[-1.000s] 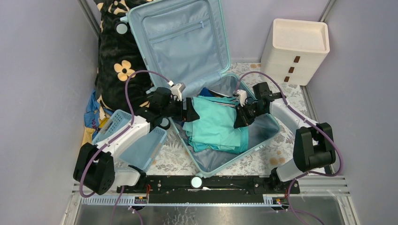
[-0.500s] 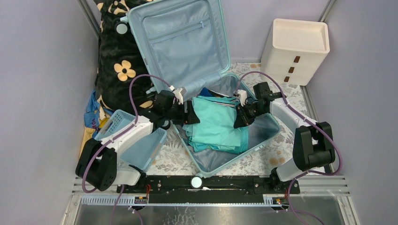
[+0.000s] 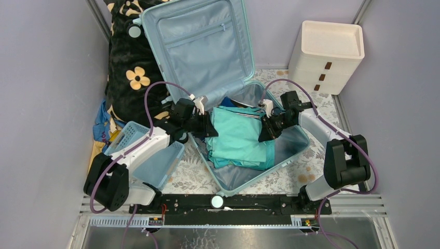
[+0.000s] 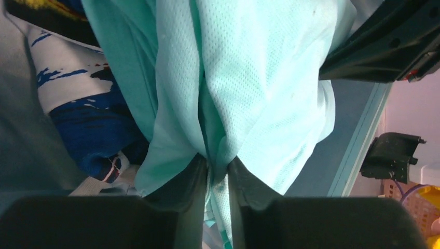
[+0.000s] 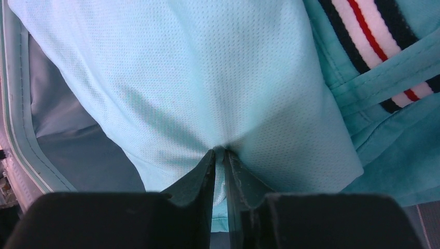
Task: Open, take out, and arrange the luggage
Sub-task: Pick up the clothes from the luggage.
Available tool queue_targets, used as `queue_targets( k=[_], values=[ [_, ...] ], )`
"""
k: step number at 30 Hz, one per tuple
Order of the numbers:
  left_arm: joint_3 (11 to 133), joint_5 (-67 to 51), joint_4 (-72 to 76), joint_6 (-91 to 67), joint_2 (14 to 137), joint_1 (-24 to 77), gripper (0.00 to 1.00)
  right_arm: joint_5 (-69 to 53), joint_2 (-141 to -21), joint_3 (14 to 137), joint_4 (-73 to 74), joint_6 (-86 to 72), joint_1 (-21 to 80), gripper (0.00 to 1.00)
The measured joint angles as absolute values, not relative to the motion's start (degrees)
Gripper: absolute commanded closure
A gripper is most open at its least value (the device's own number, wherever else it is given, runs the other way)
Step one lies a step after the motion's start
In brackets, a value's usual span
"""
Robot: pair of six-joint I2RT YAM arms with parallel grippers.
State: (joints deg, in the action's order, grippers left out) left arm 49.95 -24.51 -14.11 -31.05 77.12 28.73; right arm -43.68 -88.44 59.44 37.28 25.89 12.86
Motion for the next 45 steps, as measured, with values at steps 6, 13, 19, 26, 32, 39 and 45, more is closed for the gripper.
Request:
queue_targets(
  k=[6, 13, 19, 26, 32, 39, 45],
  values=[
    [50.59, -26.70, -13.91, -32.27, 77.10, 28.91, 1.00, -44.07, -88.44, 59.37, 37.36, 26.35, 12.69, 0.79],
    [52.07, -26.59, -14.76, -32.51, 74.00, 29.63, 1.00, -45.10, -88.44, 59.37, 37.67, 27.51, 12.58, 0.76],
    [57.10, -25.67, -17.15, -34.50, 73.69, 30.59, 1.00, -47.44, -88.38, 59.37, 38.22, 29.26, 12.19, 0.74],
    [58.50, -25.08, -18.52, -35.42, 76.77, 30.83, 0.68, -46.11, -88.33, 59.16, 37.52, 26.63, 11.51, 0.75],
    [58.50, -22.48, -21.28, -33.15, 77.97, 30.81, 0.20, -45.10, -88.33, 58.85, 36.93, 24.49, 10.02, 0.75],
    [58.35, -16.60, -24.58, -27.18, 77.45, 27.83, 0.01, -44.99, -88.49, 58.85, 36.88, 23.92, 10.00, 0.75],
    [57.67, -20.99, -23.75, -24.32, 78.28, 20.43, 0.03, -44.99, -88.51, 58.85, 36.86, 23.88, 10.00, 0.75]
  ],
)
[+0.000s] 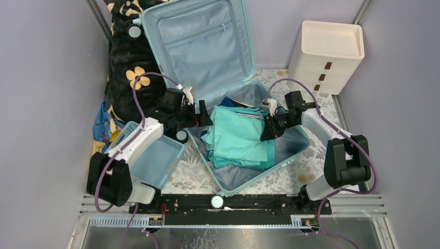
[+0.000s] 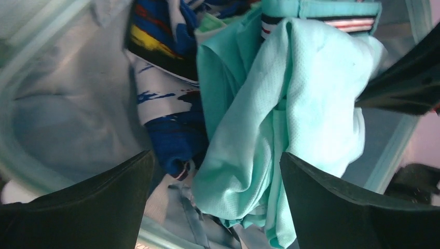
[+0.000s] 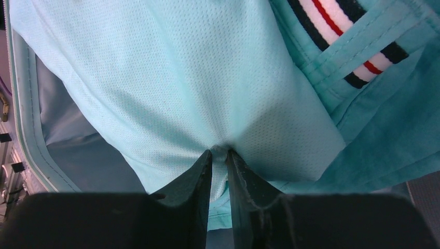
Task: Open, take out, and arrange the luggage
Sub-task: Pick up the clothes from the luggage.
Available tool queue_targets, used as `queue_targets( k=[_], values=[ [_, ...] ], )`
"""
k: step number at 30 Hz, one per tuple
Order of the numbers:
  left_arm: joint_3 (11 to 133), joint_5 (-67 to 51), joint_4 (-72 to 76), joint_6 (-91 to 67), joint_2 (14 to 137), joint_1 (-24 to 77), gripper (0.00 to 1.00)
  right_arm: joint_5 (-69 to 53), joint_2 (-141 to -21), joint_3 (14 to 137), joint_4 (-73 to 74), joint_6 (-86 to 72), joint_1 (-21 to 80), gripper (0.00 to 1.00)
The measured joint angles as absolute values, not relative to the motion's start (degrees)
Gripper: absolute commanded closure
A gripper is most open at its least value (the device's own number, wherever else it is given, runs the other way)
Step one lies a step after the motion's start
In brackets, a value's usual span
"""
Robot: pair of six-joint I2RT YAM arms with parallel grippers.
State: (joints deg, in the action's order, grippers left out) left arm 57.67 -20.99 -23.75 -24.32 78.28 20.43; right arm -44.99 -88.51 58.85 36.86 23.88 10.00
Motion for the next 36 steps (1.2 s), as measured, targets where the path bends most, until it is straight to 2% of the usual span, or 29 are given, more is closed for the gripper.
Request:
queue_targets(
  k=[5, 10, 16, 20, 23, 25, 31, 36],
  values=[
    [57.08, -32.12, -21.19, -23.62, 82.78, 19.57, 0.06, -45.08, -88.73, 58.85, 36.82, 23.73, 9.96, 0.75],
    [53.84, -39.59, -16.88, -26.09, 82.61, 19.97, 0.16, -45.12, -88.79, 58.85, 36.80, 23.68, 9.93, 0.75],
    [51.40, -43.05, -13.15, -29.02, 82.59, 21.87, 0.17, -45.45, -88.90, 58.85, 36.80, 23.68, 9.78, 0.75],
    [51.27, -43.03, -13.08, -29.80, 81.36, 21.45, 0.28, -45.52, -88.90, 58.85, 36.80, 23.68, 9.78, 0.75],
    [50.54, -42.59, -12.78, -31.07, 78.74, 19.33, 0.33, -45.54, -88.92, 58.85, 36.80, 23.68, 9.76, 0.75],
    [49.52, -42.63, -11.81, -32.34, 77.41, 18.37, 0.32, -45.60, -88.97, 58.85, 36.80, 23.68, 9.74, 0.75],
    [45.74, -44.82, -6.92, -36.99, 77.12, 17.93, 0.15, -45.65, -88.97, 58.85, 36.80, 23.68, 9.72, 0.75],
    [45.25, -46.57, -3.22, -39.35, 78.24, 17.96, 0.16, -45.65, -88.97, 58.85, 36.80, 23.70, 9.72, 0.75]
  ],
)
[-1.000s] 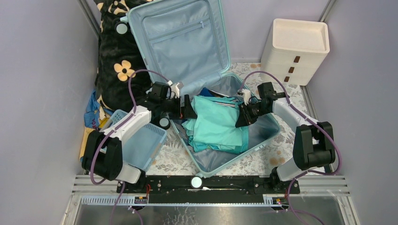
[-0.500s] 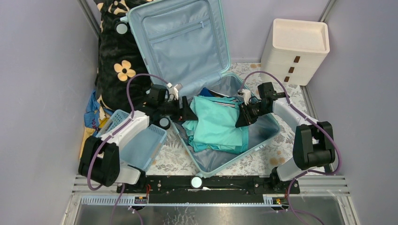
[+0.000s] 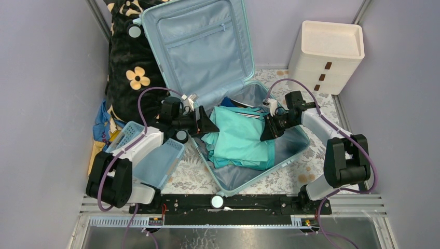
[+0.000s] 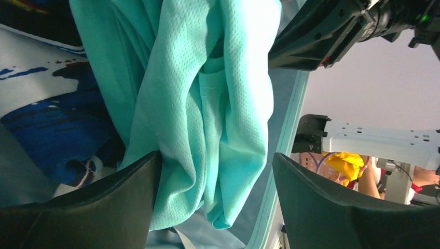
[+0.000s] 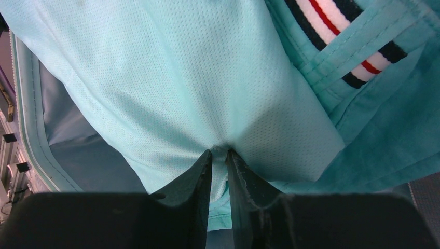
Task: Open, take out, and arrange the luggage
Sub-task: Pick up the clothes from the luggage.
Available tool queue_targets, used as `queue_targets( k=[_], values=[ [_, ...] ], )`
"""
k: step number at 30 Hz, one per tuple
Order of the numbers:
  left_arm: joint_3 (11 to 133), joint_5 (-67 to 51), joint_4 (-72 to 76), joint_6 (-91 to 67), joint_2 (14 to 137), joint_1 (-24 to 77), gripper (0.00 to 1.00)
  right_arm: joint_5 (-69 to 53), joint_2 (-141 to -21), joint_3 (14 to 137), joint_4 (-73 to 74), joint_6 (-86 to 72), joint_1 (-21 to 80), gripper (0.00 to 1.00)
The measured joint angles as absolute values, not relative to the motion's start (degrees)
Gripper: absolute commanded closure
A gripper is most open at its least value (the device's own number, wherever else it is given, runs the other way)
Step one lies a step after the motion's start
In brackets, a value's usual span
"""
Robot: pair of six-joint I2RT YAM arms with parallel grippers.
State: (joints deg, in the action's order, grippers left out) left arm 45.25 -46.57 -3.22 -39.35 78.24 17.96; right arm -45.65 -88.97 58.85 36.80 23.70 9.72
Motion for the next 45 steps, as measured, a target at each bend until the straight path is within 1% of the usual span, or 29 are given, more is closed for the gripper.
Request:
queue_targets(
  k=[2, 4, 8, 10, 12, 17, 19, 21, 24, 29, 31, 36, 42, 45],
  values=[
    [45.04, -47.11, -2.26, -40.07, 78.26, 18.13, 0.17, -45.65, -88.97, 58.85, 36.80, 23.70, 9.72, 0.75],
    [44.99, -47.35, -1.41, -41.10, 78.26, 18.70, 0.23, -45.65, -88.99, 58.85, 36.80, 23.70, 9.72, 0.75],
    [45.08, -46.92, 0.03, -42.72, 78.81, 21.58, 0.26, -45.67, -88.99, 58.85, 36.80, 23.70, 9.72, 0.75],
    [45.34, -45.34, -0.12, -43.07, 79.35, 23.18, 0.32, -45.67, -88.99, 58.85, 36.80, 23.70, 9.72, 0.75],
    [45.98, -42.63, -0.95, -43.20, 79.77, 24.86, 0.42, -45.67, -88.99, 58.85, 36.80, 23.70, 9.69, 0.75],
    [48.36, -35.77, -5.13, -42.83, 79.75, 27.31, 0.73, -45.65, -88.99, 58.85, 36.82, 23.70, 9.67, 0.75],
    [49.43, -33.80, -6.92, -42.50, 79.61, 27.49, 0.89, -45.65, -88.99, 58.85, 36.82, 23.70, 9.67, 0.75],
    [50.24, -32.67, -7.88, -42.02, 79.42, 27.62, 0.99, -45.67, -88.99, 58.85, 36.82, 23.70, 9.67, 0.75],
    [51.20, -32.08, -9.06, -41.41, 79.26, 27.73, 1.00, -45.69, -88.99, 58.85, 36.82, 23.73, 9.67, 0.74],
    [54.46, -31.20, -13.67, -39.86, 78.02, 27.83, 1.00, -46.63, -88.92, 58.85, 37.06, 23.99, 9.67, 0.62],
    [56.03, -31.00, -14.98, -39.22, 77.06, 27.99, 1.00, -47.57, -88.77, 58.85, 37.36, 24.40, 9.67, 0.59],
    [59.48, -30.09, -18.81, -36.80, 75.40, 28.25, 1.00, -50.26, -87.94, 58.85, 38.02, 26.13, 9.63, 0.56],
    [61.19, -27.03, -24.71, -32.95, 75.37, 28.18, 1.00, -51.64, -86.52, 58.85, 38.26, 27.94, 8.47, 0.55],
    [62.37, -25.52, -27.62, -31.40, 75.35, 28.12, 1.00, -51.55, -86.37, 58.85, 38.26, 28.53, 7.60, 0.50]
  ],
)
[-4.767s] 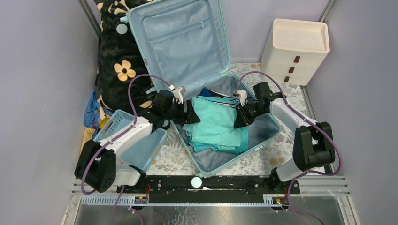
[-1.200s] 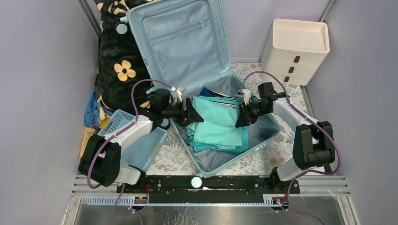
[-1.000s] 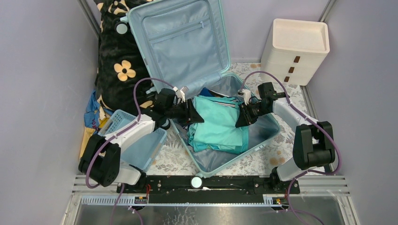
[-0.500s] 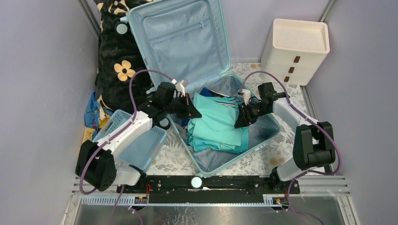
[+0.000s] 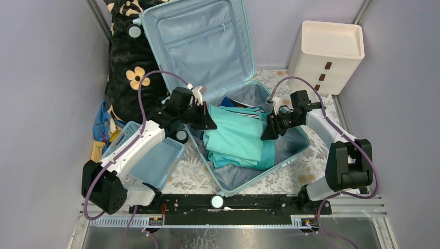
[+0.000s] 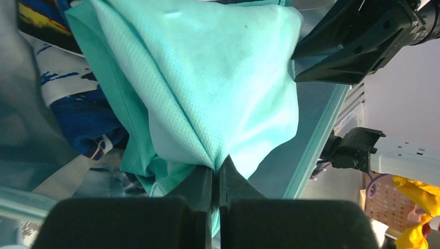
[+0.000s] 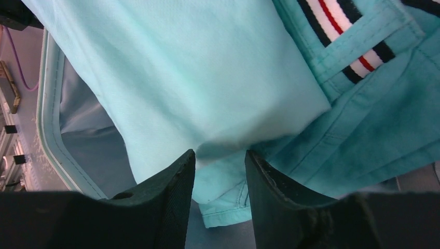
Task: Open, take out, and arrange the luggage
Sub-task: Pick up the clothes from the luggage.
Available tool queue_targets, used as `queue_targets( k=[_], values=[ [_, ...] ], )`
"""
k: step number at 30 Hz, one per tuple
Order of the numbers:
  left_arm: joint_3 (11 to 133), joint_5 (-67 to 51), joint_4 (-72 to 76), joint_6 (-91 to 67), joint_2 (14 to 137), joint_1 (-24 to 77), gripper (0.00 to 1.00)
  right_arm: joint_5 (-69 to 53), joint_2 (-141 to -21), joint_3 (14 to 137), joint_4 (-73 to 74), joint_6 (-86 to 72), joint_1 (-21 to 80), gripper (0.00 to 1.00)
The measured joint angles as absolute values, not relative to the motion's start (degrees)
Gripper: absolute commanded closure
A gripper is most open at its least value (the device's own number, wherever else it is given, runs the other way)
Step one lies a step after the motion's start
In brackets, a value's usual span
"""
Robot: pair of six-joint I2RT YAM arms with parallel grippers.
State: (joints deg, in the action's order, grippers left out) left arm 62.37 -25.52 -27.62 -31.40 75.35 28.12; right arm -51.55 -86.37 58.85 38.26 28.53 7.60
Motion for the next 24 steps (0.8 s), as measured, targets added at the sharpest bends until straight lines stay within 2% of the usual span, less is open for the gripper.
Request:
queue_targets(
  k=[4, 20, 24],
  values=[
    [64.75, -23.27, -31.35, -29.52, 74.78, 28.08, 1.00, -51.44, -86.30, 58.85, 38.24, 28.97, 7.14, 0.46],
    [69.65, -13.72, -43.46, -23.07, 71.20, 26.48, 1.00, -49.98, -85.67, 58.85, 38.22, 29.30, 7.07, 0.46],
    [68.90, -11.33, -47.00, -21.63, 67.59, 22.68, 1.00, -49.52, -85.34, 58.85, 38.22, 29.30, 6.96, 0.46]
  ],
)
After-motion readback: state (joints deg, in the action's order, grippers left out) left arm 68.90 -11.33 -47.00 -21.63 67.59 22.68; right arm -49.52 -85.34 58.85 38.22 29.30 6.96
